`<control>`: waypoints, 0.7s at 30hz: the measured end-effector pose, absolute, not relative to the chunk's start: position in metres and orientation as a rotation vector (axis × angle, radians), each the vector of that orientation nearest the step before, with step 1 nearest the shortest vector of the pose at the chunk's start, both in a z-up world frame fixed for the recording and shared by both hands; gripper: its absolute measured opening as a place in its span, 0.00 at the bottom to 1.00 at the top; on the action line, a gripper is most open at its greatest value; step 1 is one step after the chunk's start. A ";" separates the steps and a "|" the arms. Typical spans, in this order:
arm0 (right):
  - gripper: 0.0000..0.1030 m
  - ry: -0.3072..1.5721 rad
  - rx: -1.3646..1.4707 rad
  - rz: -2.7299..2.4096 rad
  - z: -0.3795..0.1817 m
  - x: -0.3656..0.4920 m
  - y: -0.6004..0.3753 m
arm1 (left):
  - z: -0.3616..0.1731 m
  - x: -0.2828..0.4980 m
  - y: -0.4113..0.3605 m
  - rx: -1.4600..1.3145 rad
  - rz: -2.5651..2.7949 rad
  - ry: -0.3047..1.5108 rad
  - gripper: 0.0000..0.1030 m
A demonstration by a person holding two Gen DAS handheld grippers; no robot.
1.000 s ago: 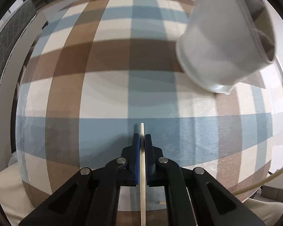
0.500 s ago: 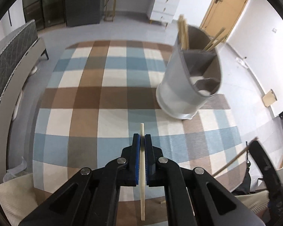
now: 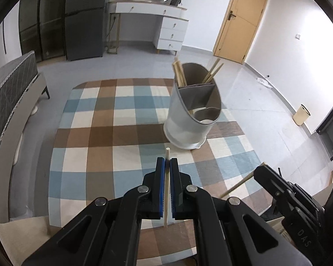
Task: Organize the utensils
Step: 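Carry both held chopsticks up over the white holder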
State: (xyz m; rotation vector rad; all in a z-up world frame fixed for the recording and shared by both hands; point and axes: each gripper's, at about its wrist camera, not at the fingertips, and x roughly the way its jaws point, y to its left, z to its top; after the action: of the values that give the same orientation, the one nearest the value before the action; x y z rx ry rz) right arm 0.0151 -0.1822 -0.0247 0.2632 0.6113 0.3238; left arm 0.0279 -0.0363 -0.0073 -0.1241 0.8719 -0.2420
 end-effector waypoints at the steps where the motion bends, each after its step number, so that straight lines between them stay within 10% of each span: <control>1: 0.06 0.611 0.256 0.320 -0.024 0.014 -0.181 | -0.007 0.028 -0.038 -0.112 -0.249 0.874 0.00; 21: 0.06 0.584 0.229 0.269 -0.003 0.004 -0.187 | 0.017 0.022 -0.048 -0.079 -0.309 0.856 0.00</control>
State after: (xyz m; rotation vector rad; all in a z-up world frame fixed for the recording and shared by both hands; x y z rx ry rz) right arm 0.0045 -0.1873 -0.0028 0.2286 0.5843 0.2693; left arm 0.0217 -0.0484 0.0172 -0.0786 0.8563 -0.3089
